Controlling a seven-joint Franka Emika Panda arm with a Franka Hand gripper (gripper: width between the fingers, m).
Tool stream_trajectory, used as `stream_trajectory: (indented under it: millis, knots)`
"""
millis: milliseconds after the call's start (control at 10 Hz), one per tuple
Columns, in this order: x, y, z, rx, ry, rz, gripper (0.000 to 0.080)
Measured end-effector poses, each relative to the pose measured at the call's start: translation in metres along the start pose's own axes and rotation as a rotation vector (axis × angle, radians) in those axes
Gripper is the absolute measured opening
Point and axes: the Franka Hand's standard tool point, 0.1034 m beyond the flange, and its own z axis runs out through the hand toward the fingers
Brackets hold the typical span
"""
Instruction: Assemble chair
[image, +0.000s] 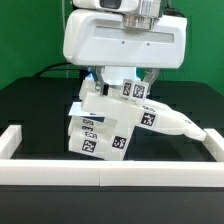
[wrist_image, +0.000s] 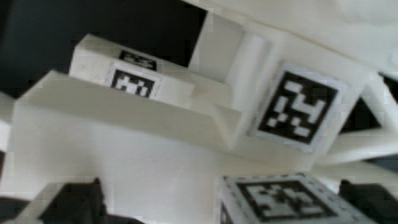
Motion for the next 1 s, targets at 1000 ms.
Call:
stream_trajectory:
  millis: [1000]
  knots:
    - [-0.012,0.015,0.003,0.002,-0.006,-0.004,0.0649]
